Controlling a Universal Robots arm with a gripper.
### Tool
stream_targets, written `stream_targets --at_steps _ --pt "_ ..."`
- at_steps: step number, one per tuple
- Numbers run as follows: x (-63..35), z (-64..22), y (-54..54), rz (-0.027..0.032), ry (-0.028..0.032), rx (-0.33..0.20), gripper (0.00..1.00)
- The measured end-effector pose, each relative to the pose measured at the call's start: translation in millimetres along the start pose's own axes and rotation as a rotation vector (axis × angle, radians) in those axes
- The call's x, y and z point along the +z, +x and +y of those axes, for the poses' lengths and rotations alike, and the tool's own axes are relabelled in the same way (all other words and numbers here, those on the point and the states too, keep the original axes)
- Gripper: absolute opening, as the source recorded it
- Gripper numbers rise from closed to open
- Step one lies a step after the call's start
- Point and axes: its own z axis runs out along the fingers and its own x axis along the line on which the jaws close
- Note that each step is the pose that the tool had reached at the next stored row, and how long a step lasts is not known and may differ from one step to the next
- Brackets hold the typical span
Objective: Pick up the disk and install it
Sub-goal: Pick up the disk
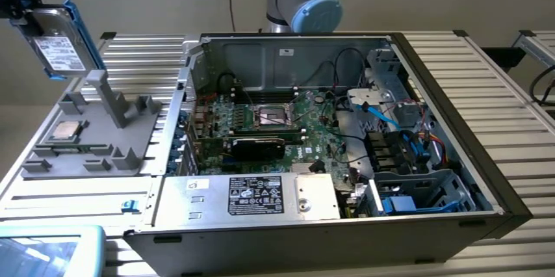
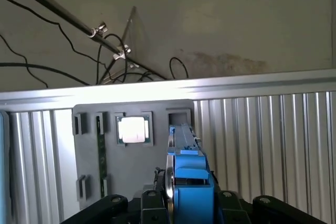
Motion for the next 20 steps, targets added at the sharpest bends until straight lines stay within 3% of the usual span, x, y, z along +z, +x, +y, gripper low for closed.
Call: stream_targets --at_steps 13,20 --pt "-58.3 -42.7 -2.8 0.0 -0.0001 0.0 0.37" --pt "-82.8 -67.1 -4.2 0.0 0.0 0.0 0.37"
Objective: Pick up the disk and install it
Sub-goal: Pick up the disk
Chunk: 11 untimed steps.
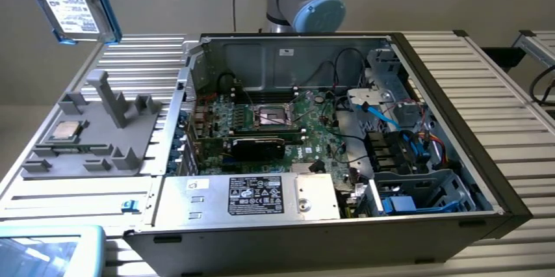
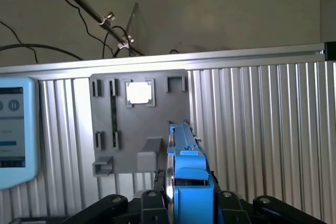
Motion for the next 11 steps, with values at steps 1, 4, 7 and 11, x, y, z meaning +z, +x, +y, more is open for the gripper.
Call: stream_targets --at_steps 1,4,7,11 --pt "-2.9 -3.3 0.1 0.0 0.0 0.0 0.37" --pt "-9.6 -12.4 1.6 0.0 -0.0001 0.0 0.37" --pt "-13.9 -20.9 4.5 0.0 -0.0001 0.0 0.37" --pt "-18.4 -33.6 8.6 -0.0012 -0.0002 0.0 0.37"
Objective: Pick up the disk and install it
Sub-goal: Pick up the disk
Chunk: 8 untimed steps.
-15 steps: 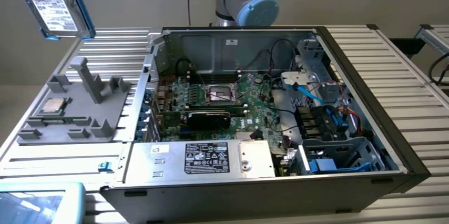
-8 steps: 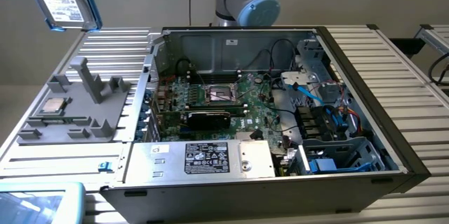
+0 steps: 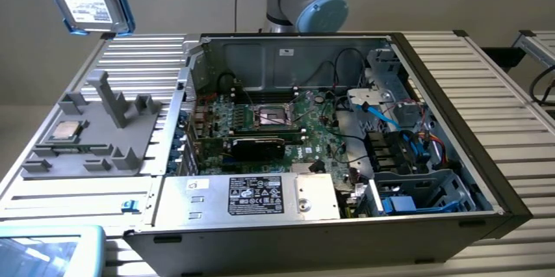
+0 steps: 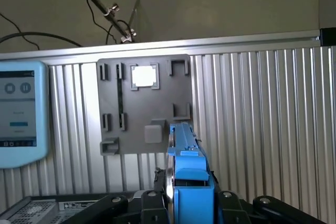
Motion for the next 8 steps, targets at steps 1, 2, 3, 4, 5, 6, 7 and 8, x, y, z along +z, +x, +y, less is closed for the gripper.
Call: stream_targets --at_steps 1,2,3,4,5,6,7,8 --pt "-1.0 -3.3 1.1 -0.0005 -0.0001 0.0 0.37" --pt "-1.8 -6.7 2.1 -0.001 0.0 0.0 0.37" --pt "-2.7 -10.1 3.1 -0.0016 -0.0001 0.0 0.37" --pt "-3.5 -13.6 4.3 -0.0022 -0.0001 0.0 0.37" --pt "-4.2 -17.0 5.4 -0.0028 -0.0002 0.0 0.37" --pt "-4.8 -20.5 6.6 -0.0035 -0.0002 0.0 0.37" --pt "-5.3 -24.1 7.9 -0.0042 -0.0003 0.0 0.37" --pt "-5.8 -27.6 9.1 -0.005 -0.0003 0.0 0.37"
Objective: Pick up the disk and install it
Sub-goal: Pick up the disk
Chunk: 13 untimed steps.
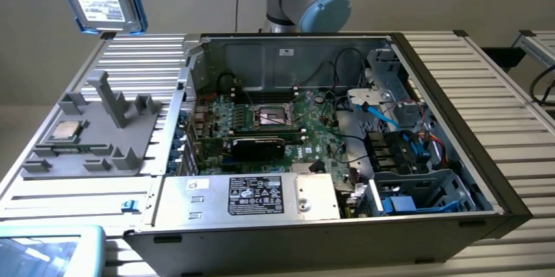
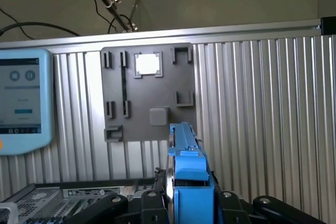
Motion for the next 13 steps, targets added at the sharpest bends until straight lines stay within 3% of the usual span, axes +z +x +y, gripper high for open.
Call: stream_targets --at_steps 13 --pt "-7.7 -48.4 18.3 -0.01 -0.001 0.0 0.37"
